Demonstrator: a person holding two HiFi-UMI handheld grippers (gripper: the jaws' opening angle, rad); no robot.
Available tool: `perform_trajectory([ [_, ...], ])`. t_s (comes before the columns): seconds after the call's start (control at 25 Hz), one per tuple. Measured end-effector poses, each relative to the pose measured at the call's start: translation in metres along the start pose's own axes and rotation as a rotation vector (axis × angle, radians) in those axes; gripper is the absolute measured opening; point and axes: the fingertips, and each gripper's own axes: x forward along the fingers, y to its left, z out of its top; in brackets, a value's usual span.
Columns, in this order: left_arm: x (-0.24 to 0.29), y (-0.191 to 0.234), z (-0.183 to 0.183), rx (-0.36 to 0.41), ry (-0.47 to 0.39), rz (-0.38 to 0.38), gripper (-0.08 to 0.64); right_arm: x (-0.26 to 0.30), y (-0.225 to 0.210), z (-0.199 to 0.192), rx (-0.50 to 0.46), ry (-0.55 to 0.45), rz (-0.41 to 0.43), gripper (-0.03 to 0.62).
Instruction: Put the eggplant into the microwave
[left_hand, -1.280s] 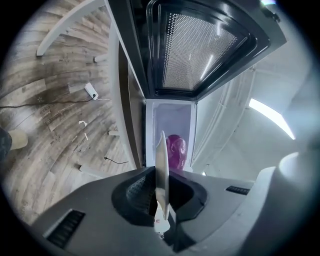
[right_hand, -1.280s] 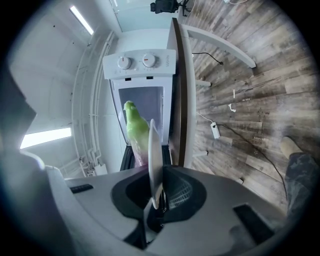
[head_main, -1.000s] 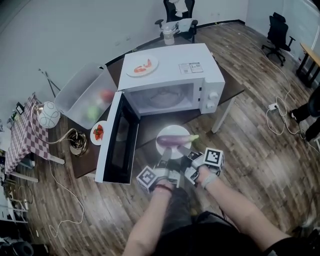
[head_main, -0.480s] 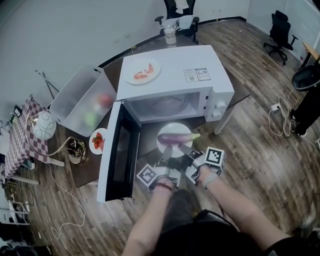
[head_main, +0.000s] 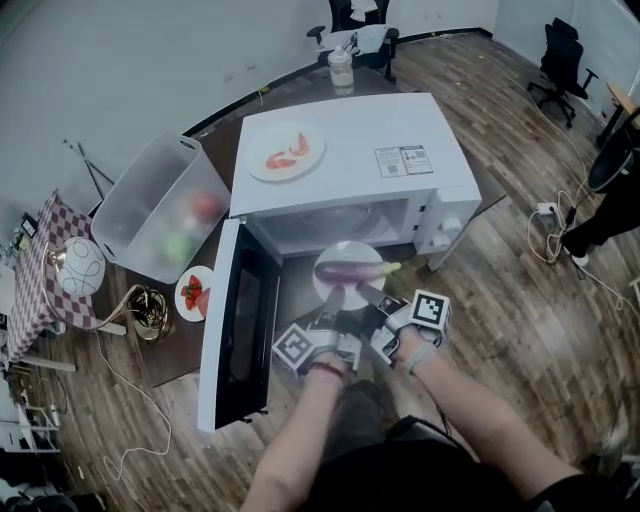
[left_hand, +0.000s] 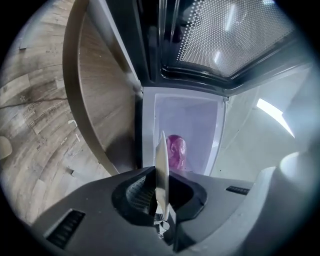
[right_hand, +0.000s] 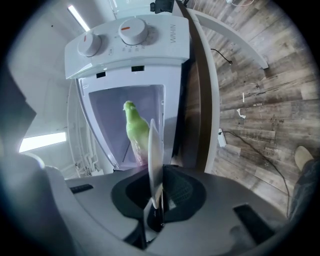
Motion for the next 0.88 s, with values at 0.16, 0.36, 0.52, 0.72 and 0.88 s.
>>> perform_trajectory([
  [0.16, 0.009, -0.002, 0.007, 0.004, 0.0, -0.006, 0.028, 0.009, 0.004, 0.007, -0.005, -0.002, 0.009, 0.029],
  [0.36, 0.017, 0.001, 0.014, -0.002, -0.003, 0.005, 0.028, 0.018, 0.002, 0.013, -0.004, -0.004, 0.002, 0.029],
  [0.52, 0.023, -0.001, 0.02, -0.009, -0.003, -0.001, 0.028, 0.026, 0.005, 0.017, -0.01, 0.005, 0.007, 0.028],
  [0.72, 0.031, -0.003, 0.025, -0.008, -0.001, 0.0, 0.026, 0.033, 0.006, 0.022, -0.015, 0.007, 0.006, 0.031],
  [0.88, 0.035, -0.002, 0.028, -0.012, -0.005, 0.002, 0.023, 0.037, 0.009, 0.025, -0.025, 0.021, -0.005, 0.032],
])
